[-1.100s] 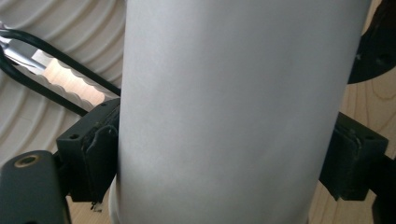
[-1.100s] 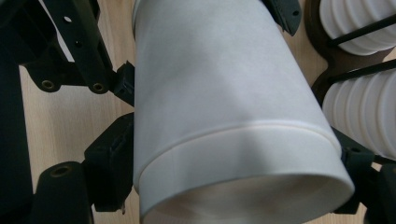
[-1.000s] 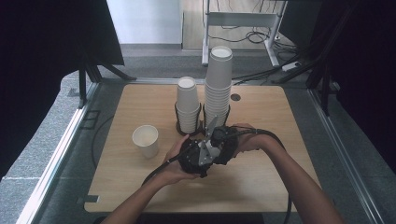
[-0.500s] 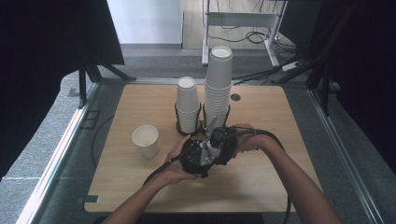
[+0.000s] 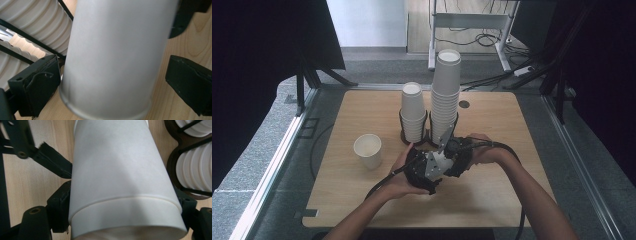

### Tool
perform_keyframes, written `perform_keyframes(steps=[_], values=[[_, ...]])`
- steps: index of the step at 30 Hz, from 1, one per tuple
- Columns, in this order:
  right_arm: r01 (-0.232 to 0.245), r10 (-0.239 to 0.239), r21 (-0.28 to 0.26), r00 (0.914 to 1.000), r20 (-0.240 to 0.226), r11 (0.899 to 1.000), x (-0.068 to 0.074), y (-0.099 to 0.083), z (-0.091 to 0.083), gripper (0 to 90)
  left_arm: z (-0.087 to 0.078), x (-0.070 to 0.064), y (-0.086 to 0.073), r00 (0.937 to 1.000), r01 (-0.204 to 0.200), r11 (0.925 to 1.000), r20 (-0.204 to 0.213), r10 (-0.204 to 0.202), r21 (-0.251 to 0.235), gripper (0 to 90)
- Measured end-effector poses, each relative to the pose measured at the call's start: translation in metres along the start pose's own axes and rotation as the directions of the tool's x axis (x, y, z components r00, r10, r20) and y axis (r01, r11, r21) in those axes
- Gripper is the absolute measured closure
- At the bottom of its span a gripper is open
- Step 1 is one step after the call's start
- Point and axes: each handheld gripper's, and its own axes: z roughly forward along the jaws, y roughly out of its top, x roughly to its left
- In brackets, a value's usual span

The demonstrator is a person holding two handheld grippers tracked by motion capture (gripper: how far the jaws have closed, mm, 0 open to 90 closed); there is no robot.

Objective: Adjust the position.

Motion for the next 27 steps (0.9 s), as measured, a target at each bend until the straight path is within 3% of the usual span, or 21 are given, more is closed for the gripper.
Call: perform_keyframes(steps=[9, 17, 22, 25, 27], values=[[-0.042, 0.043, -0.056, 0.9989, 0.019, 0.998, 0.0, -0.014, 0.005, 22.3, -0.012, -0.002, -0.004, 0.9996, 0.025, 0.9988, -0.014, -0.025, -0.043, 0.0], [-0.097, 0.109, -0.156, 0.9917, 0.069, 0.983, 0.0, -0.025, 0.006, 22.2, -0.024, 0.002, -0.017, 0.9933, 0.115, 0.99, -0.002, -0.115, -0.081, 0.0], [-0.134, 0.161, -0.247, 0.9827, 0.092, 0.96, 0.001, -0.032, 0.007, 22.1, -0.03, 0.005, -0.026, 0.9839, 0.178, 0.9789, 0.006, -0.179, -0.1, 0.7], [-0.164, 0.205, -0.312, 0.9735, 0.102, 0.936, 0.003, -0.038, 0.007, 22.1, -0.033, 0.006, -0.03, 0.9748, 0.223, 0.9676, 0.024, -0.222, -0.119, 1.2], [-0.191, 0.238, -0.36, 0.9668, 0.092, 0.913, 0.004, -0.042, 0.007, 22.1, -0.034, 0.007, -0.032, 0.9709, 0.239, 0.9627, 0.03, -0.237, -0.126, 1.9]])
